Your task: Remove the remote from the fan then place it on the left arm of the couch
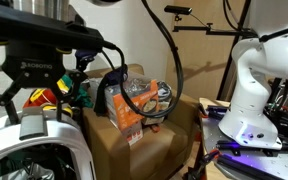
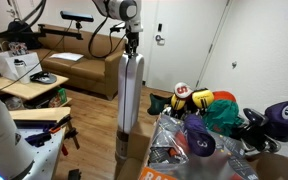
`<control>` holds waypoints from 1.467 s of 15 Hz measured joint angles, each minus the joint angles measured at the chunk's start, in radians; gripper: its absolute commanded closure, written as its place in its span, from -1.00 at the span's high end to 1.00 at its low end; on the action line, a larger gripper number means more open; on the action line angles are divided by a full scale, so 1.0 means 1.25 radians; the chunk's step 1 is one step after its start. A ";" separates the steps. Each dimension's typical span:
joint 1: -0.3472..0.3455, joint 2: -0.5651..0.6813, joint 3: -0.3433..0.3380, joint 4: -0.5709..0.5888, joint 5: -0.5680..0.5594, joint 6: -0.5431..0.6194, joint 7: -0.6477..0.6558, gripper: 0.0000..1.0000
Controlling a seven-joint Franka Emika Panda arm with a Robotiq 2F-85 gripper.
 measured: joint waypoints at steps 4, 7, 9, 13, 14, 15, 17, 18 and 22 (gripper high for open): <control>0.005 0.000 -0.001 0.004 -0.021 0.038 0.000 -0.68; 0.008 0.000 -0.004 0.004 -0.027 0.047 0.000 -0.80; 0.011 -0.001 -0.005 0.003 -0.028 0.048 0.000 -0.80; 0.026 -0.009 -0.009 -0.001 -0.052 0.059 0.021 -0.80; 0.033 -0.013 -0.010 -0.002 -0.068 0.069 0.034 -0.80; 0.041 -0.018 -0.011 -0.002 -0.087 0.077 0.051 -0.80; 0.060 -0.033 -0.011 -0.002 -0.129 0.083 0.097 -0.80; 0.069 -0.042 -0.011 -0.002 -0.151 0.083 0.125 -0.80; 0.099 -0.084 -0.008 -0.023 -0.219 0.098 0.239 -0.80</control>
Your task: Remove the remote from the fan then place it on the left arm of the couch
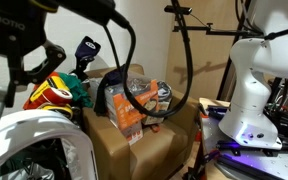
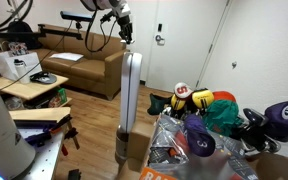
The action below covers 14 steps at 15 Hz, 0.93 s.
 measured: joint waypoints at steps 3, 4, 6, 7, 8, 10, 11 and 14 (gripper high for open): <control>0.006 -0.042 0.013 -0.046 -0.026 0.039 0.036 -0.80; 0.006 -0.054 0.016 -0.061 -0.027 0.051 0.036 -0.80; 0.004 -0.074 0.021 -0.085 -0.027 0.063 0.036 -0.80; 0.002 -0.080 0.022 -0.092 -0.027 0.066 0.036 -0.30; 0.000 -0.082 0.024 -0.093 -0.027 0.066 0.036 -0.30; -0.004 -0.080 0.028 -0.093 -0.027 0.065 0.036 -0.30; -0.004 -0.080 0.029 -0.093 -0.027 0.065 0.036 -0.80; -0.006 -0.079 0.032 -0.092 -0.024 0.056 0.036 -0.80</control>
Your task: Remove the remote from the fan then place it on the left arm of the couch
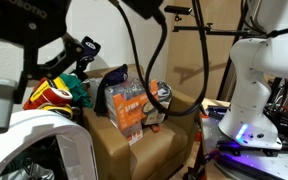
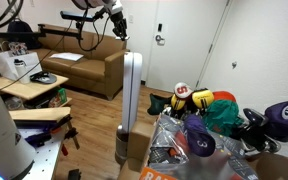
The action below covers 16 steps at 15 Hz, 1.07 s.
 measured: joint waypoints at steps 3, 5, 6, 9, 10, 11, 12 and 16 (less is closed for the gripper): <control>-0.001 -0.007 0.010 0.018 0.015 -0.130 0.000 -0.80; -0.002 -0.028 0.020 0.034 0.061 -0.263 0.000 -0.80; -0.002 -0.043 0.024 0.044 0.078 -0.333 0.000 -0.80; -0.011 -0.095 0.036 0.075 0.102 -0.496 0.000 -0.30; -0.015 -0.111 0.039 0.077 0.104 -0.514 0.000 -0.30; -0.018 -0.121 0.041 0.077 0.105 -0.521 -0.001 -0.80; -0.020 -0.125 0.042 0.077 0.105 -0.523 -0.001 -0.80; -0.047 -0.127 0.056 0.071 0.106 -0.512 -0.006 -0.80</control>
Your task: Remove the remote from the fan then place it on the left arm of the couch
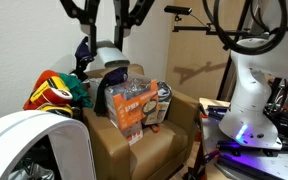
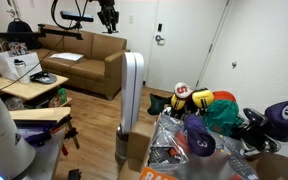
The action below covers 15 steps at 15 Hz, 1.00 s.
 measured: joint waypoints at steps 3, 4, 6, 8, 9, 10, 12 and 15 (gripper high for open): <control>-0.035 -0.054 -0.004 -0.059 0.014 0.048 -0.031 -0.80; -0.046 -0.078 -0.007 -0.086 0.022 0.056 -0.059 -0.80; -0.064 -0.123 -0.015 -0.139 0.043 0.064 -0.125 -0.80; -0.079 -0.158 -0.027 -0.187 0.077 0.073 -0.187 -0.80; -0.087 -0.171 -0.034 -0.209 0.093 0.081 -0.213 -0.80; -0.095 -0.184 -0.039 -0.230 0.108 0.089 -0.233 -0.30; -0.110 -0.203 -0.041 -0.261 0.127 0.114 -0.244 -0.30; -0.114 -0.211 -0.037 -0.271 0.130 0.119 -0.244 -0.80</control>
